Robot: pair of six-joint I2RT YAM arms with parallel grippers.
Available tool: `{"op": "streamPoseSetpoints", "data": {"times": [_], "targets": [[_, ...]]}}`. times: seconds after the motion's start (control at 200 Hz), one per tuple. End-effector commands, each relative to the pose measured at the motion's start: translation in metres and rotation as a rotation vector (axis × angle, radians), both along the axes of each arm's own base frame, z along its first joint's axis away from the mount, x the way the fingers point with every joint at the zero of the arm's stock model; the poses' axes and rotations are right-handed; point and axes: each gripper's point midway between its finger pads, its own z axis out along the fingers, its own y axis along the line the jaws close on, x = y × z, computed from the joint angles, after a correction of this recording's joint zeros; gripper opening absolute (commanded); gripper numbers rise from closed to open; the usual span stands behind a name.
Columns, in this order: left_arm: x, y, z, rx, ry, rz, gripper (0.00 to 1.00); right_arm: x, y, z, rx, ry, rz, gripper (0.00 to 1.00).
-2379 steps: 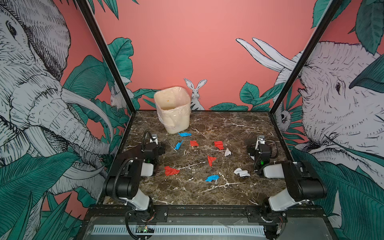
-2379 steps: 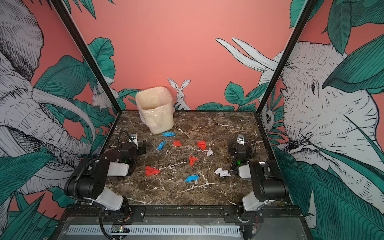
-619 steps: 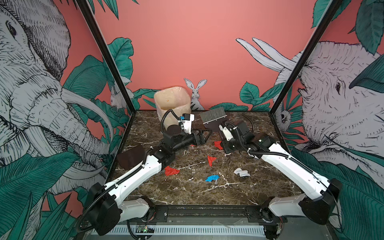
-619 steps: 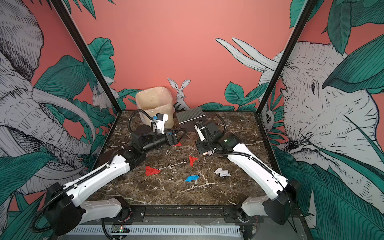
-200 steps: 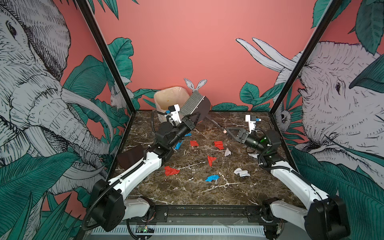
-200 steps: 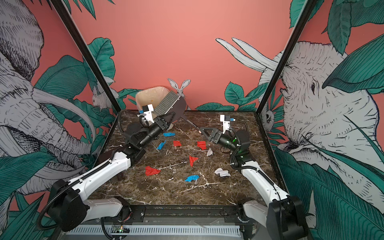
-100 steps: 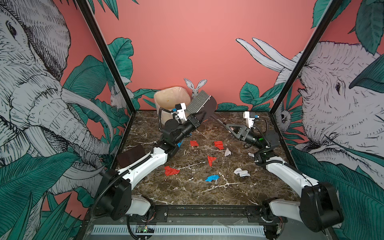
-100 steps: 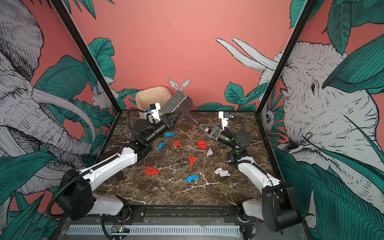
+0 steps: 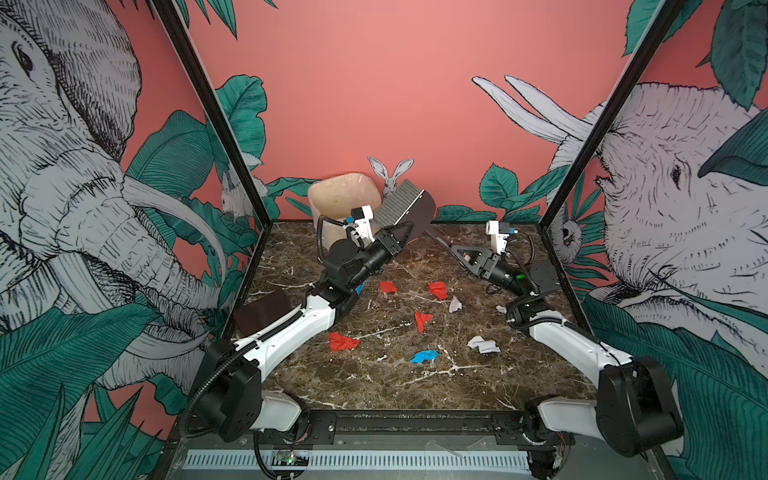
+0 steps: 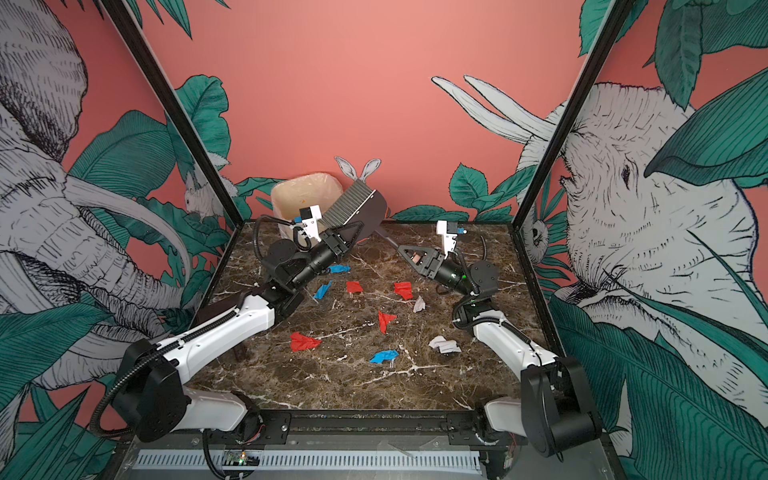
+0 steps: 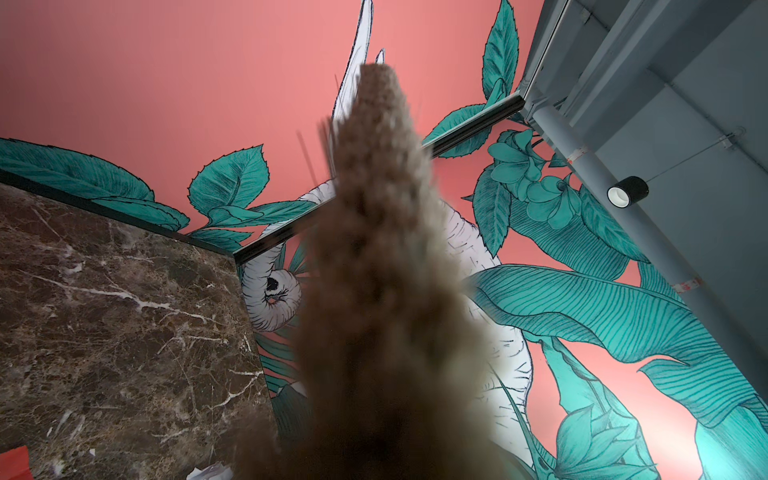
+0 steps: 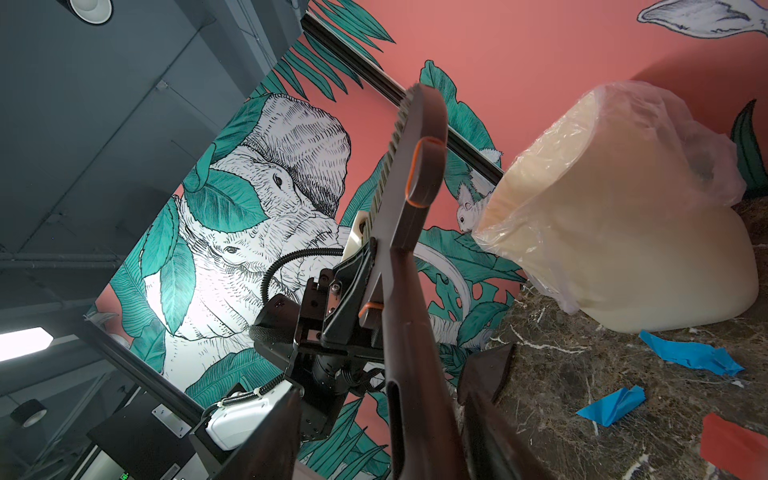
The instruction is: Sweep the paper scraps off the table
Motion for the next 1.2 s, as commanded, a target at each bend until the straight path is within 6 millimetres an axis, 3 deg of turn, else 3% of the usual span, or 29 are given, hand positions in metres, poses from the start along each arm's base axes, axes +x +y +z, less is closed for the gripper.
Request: {"op": "streamPoseSetpoints", "data": {"times": [0.0, 0.44, 0.81, 0.93, 1.195], "targets": [[-0.013, 0.001, 0.021, -0.004, -0.055, -0.022, 0.00, -0.007, -0.004, 0.039, 0.077, -0.096, -0.008, 0.55], [-0.014, -0.001, 0.014, 0.009, -0.039, -0.037, 0.00, -0.008, -0.007, 0.048, 0.094, -0.117, -0.028, 0.40], [-0.013, -0.004, 0.006, 0.028, -0.020, -0.049, 0.00, -0.007, -0.007, 0.048, 0.102, -0.113, -0.018, 0.07], [-0.013, -0.005, 0.003, 0.034, -0.015, -0.052, 0.00, -0.007, -0.007, 0.048, 0.100, -0.115, -0.019, 0.00], [-0.012, -0.005, 0.003, 0.043, -0.021, -0.049, 0.00, -0.007, -0.006, 0.050, 0.093, -0.116, -0.023, 0.00]]}}
